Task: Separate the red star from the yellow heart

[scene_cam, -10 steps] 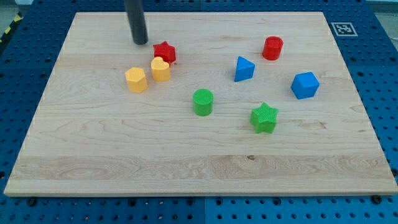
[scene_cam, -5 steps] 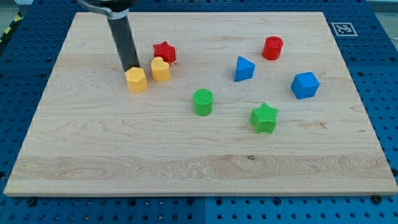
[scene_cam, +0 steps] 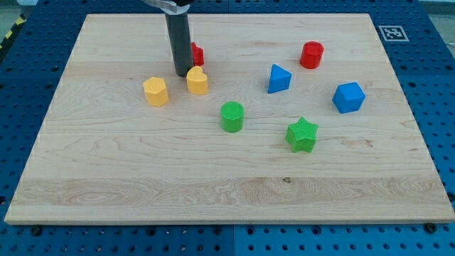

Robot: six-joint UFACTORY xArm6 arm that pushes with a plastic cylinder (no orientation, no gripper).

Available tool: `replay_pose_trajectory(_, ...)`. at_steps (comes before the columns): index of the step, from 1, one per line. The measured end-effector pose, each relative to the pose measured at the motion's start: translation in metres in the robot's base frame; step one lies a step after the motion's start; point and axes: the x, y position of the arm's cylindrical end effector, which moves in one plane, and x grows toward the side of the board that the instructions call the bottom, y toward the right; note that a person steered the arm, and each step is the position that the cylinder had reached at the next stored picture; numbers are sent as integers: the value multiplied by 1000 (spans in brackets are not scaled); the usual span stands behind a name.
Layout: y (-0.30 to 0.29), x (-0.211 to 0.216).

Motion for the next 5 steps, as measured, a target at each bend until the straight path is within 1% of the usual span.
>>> replay_pose_trajectory(1,0,-5)
replay_pose_trajectory(2,1,-31)
replay_pose_trajectory(3,1,-39)
replay_pose_trajectory(4,-38,-48)
replay_pose_trajectory(5,-57,-70)
